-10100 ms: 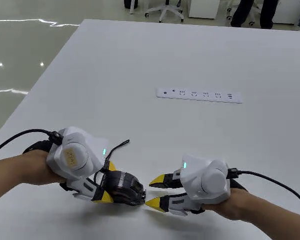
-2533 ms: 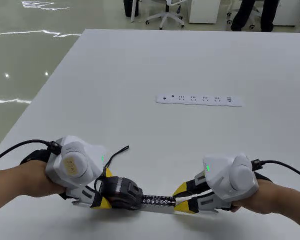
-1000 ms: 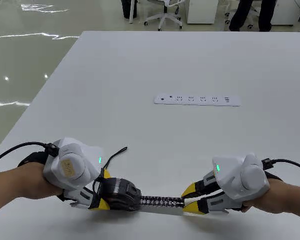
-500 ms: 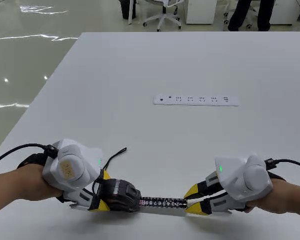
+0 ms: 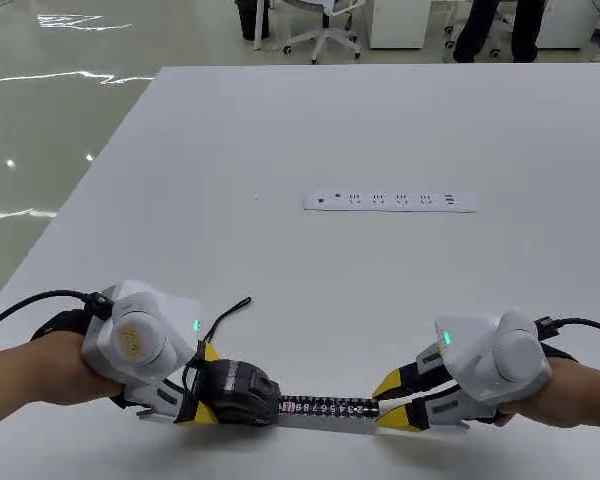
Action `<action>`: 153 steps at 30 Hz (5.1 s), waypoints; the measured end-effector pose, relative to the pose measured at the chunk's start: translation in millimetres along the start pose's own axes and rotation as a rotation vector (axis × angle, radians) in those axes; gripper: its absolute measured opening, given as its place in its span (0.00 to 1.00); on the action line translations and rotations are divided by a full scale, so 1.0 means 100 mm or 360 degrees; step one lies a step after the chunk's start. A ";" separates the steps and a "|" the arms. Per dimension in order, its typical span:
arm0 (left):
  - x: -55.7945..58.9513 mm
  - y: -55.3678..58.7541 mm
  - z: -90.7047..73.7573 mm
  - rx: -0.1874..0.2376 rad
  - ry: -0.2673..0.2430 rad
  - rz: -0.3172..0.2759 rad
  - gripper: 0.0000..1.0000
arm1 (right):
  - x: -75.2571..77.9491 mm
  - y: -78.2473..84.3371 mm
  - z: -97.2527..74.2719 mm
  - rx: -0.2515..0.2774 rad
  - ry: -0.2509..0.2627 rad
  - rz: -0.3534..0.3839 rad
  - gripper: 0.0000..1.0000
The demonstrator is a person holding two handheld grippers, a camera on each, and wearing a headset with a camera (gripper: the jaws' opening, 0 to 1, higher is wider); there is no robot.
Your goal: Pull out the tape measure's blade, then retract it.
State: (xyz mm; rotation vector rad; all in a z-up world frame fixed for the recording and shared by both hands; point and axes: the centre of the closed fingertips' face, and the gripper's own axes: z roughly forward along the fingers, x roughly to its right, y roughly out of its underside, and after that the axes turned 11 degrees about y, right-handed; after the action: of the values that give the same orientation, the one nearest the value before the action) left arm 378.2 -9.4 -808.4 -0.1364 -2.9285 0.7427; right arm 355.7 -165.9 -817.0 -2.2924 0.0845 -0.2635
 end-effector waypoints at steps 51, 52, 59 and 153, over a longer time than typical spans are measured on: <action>0.01 0.00 0.00 -0.0004 0.0004 0.0013 0.27 | -0.01 0.11 -0.13 0.0001 -0.0008 0.0025 0.11; 0.01 0.00 0.00 -0.0004 0.0004 0.0014 0.27 | -0.01 0.11 -0.14 0.0001 -0.0010 0.0028 0.11; 0.01 0.00 0.00 -0.0002 0.0005 0.0013 0.27 | -0.01 0.13 -0.15 -0.0001 -0.0008 0.0029 0.11; 0.01 -0.01 0.01 -0.0006 0.0005 0.0004 0.27 | -0.01 0.37 -0.45 -0.0026 -0.0021 0.0066 0.11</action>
State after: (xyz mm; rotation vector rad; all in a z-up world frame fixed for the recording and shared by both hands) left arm 377.1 -10.6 -808.8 -0.1416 -2.9274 0.7366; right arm 346.4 -223.0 -815.5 -2.3058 0.1280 -0.2268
